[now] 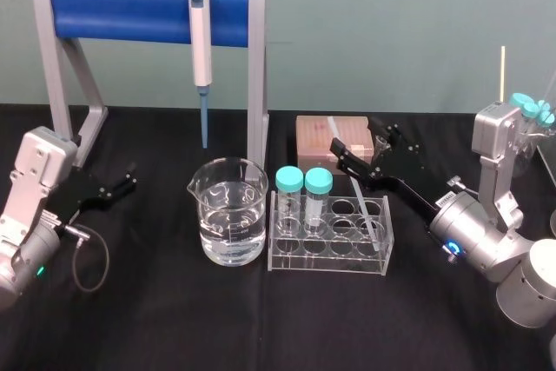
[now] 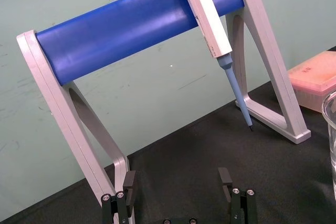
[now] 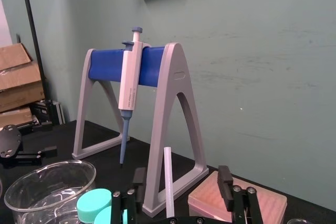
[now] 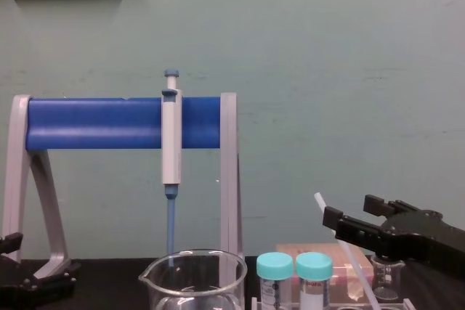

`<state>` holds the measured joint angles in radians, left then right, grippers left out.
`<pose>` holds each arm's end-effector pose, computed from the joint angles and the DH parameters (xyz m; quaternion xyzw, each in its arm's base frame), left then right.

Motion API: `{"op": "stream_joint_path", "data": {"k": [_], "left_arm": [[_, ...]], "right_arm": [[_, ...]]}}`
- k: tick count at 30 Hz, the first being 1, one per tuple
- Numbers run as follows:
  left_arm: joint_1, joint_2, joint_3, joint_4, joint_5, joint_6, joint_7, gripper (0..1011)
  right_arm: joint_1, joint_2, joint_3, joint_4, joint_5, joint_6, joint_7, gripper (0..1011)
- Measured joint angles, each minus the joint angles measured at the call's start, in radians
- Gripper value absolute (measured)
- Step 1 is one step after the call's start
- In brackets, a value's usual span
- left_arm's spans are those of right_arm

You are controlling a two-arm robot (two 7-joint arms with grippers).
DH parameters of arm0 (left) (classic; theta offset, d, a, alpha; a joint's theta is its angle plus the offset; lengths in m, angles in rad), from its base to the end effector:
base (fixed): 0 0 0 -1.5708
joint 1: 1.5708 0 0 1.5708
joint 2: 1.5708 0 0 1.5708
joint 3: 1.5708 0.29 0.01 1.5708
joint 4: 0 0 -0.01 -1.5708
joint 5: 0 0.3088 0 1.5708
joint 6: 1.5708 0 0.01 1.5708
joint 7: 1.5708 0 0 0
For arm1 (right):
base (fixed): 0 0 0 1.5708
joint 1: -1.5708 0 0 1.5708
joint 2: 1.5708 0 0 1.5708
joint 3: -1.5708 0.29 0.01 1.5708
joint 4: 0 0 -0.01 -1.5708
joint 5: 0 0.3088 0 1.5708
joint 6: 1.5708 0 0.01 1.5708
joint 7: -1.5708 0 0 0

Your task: Pick up the stirring rod with one hand, then place it down.

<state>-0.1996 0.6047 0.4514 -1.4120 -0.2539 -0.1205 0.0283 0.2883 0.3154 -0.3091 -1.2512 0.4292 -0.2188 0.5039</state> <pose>0.3581 0.0827 -0.3022 0.1415 -0.1325 0.5799 0.7913 0.3990 -0.0346 -0.3062 0.0493 -0.0282 -0.4323 0.8999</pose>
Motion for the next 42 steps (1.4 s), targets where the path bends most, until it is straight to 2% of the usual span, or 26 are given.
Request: {"op": "stream_joint_path", "data": {"k": [6, 10, 14, 17, 19, 21, 23, 24, 27, 33, 42], "left_arm": [[0.0, 0.0, 0.0, 0.0, 0.0, 0.0, 0.0, 1000], [0.0, 0.0, 0.0, 0.0, 0.0, 0.0, 0.0, 1000], [0.0, 0.0, 0.0, 0.0, 0.0, 0.0, 0.0, 1000], [0.0, 0.0, 0.0, 0.0, 0.0, 0.0, 0.0, 1001], [0.0, 0.0, 0.0, 0.0, 0.0, 0.0, 0.0, 1001], [0.0, 0.0, 0.0, 0.0, 0.0, 0.0, 0.0, 1001], [0.0, 0.0, 0.0, 0.0, 0.0, 0.0, 0.0, 1000], [0.0, 0.0, 0.0, 0.0, 0.0, 0.0, 0.0, 1000], [0.0, 0.0, 0.0, 0.0, 0.0, 0.0, 0.0, 1001], [0.0, 0.0, 0.0, 0.0, 0.0, 0.0, 0.0, 1000], [0.0, 0.0, 0.0, 0.0, 0.0, 0.0, 0.0, 1000]], "right_arm": [[0.0, 0.0, 0.0, 0.0, 0.0, 0.0, 0.0, 1003], [0.0, 0.0, 0.0, 0.0, 0.0, -0.001, 0.0, 1002], [0.0, 0.0, 0.018, -0.008, -0.006, -0.018, -0.019, 1002], [-0.005, -0.005, 0.042, -0.02, -0.024, -0.032, -0.07, 1002], [-0.012, -0.013, 0.072, -0.029, -0.068, -0.038, -0.152, 1003], [-0.014, -0.017, 0.081, -0.03, -0.1, -0.036, -0.202, 1003], [-0.017, -0.02, 0.089, -0.029, -0.132, -0.02, -0.247, 1003], [-0.019, -0.022, 0.095, -0.024, -0.157, 0.005, -0.286, 1002], [-0.019, -0.025, 0.101, -0.009, -0.195, 0.054, -0.334, 1002], [-0.015, -0.033, 0.108, 0.02, -0.236, 0.123, -0.374, 1003], [-0.015, -0.032, 0.108, 0.018, -0.233, 0.119, -0.373, 1003]]}}
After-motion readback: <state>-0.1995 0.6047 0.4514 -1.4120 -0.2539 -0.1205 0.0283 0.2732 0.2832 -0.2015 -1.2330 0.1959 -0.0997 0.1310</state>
